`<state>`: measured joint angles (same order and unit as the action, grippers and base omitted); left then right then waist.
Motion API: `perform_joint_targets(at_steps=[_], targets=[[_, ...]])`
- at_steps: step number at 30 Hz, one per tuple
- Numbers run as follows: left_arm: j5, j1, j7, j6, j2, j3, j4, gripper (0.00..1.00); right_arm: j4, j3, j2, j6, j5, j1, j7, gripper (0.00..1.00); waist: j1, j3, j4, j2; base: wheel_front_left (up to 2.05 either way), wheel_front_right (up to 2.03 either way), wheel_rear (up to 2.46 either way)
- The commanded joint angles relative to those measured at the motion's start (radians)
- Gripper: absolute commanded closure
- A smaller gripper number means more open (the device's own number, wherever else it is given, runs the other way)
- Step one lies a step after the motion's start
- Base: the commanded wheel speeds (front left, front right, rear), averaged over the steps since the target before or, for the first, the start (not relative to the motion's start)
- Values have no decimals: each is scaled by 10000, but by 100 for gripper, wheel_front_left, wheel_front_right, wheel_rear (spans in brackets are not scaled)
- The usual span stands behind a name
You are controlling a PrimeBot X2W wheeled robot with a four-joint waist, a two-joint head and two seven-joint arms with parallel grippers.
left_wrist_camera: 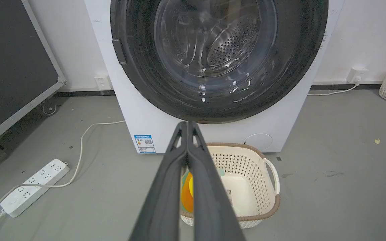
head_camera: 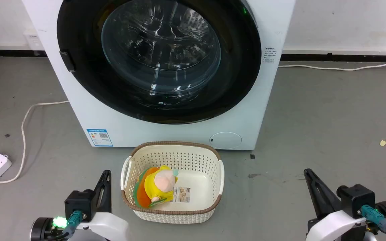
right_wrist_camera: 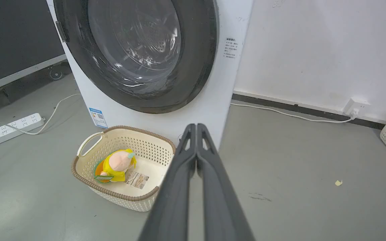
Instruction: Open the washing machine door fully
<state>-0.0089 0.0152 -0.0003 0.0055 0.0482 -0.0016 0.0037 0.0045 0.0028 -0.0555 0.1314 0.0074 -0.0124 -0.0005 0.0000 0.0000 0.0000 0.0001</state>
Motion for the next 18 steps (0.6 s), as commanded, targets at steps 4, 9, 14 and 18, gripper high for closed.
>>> perform_joint_targets(at_steps=[4, 9, 14, 18], targets=[[89, -152, 3, -55, 20, 16, -37, 100, -45, -28, 53, -7, -74, 124, 5, 100, 0, 0, 0, -1, 0, 0, 0], [89, -152, 3, -55, 20, 16, -37, 100, -45, -28, 53, -7, -74, 124, 5, 100, 0, 0, 0, -1, 0, 0, 0], [89, -152, 3, -55, 20, 16, -37, 100, -45, -28, 53, -7, -74, 124, 5, 100, 0, 0, 0, -1, 0, 0, 0], [89, -152, 3, -55, 20, 16, -37, 100, -45, -28, 53, -7, -74, 124, 5, 100, 0, 0, 0, -1, 0, 0, 0]])
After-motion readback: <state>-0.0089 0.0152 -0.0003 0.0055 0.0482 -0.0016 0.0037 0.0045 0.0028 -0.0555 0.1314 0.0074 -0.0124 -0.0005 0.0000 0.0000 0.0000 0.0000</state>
